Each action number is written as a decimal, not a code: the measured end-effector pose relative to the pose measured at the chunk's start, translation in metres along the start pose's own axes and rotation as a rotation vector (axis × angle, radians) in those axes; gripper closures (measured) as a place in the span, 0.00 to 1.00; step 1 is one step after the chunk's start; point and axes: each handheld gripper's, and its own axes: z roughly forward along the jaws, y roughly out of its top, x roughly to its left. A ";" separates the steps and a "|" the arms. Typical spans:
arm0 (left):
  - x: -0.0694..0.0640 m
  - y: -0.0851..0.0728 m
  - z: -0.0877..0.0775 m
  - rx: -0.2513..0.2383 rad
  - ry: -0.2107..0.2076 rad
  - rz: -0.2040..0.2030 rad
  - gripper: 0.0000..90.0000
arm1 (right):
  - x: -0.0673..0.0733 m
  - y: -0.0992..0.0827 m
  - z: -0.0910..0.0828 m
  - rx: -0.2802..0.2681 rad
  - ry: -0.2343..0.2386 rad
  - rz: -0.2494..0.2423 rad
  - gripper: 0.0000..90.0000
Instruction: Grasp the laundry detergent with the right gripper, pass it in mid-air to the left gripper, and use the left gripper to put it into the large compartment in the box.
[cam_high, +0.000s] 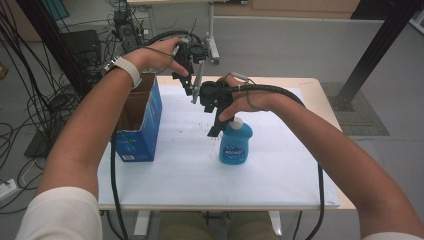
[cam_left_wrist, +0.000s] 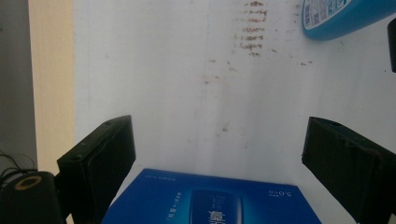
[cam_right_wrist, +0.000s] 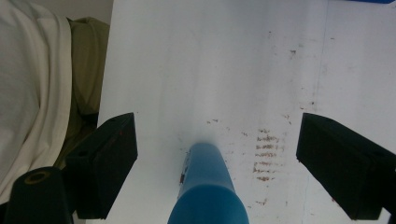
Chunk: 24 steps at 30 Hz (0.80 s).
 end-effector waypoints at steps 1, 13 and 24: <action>0.000 0.000 0.000 0.003 0.000 0.003 0.11 | 0.000 0.000 0.000 0.000 0.000 0.001 0.14; 0.000 0.000 -0.001 -0.004 0.002 -0.006 0.11 | 0.000 -0.001 -0.003 -0.008 -0.005 -0.002 0.14; 0.001 0.000 0.000 -0.004 0.007 -0.012 0.11 | 0.000 -0.003 -0.007 -0.027 -0.014 -0.003 0.13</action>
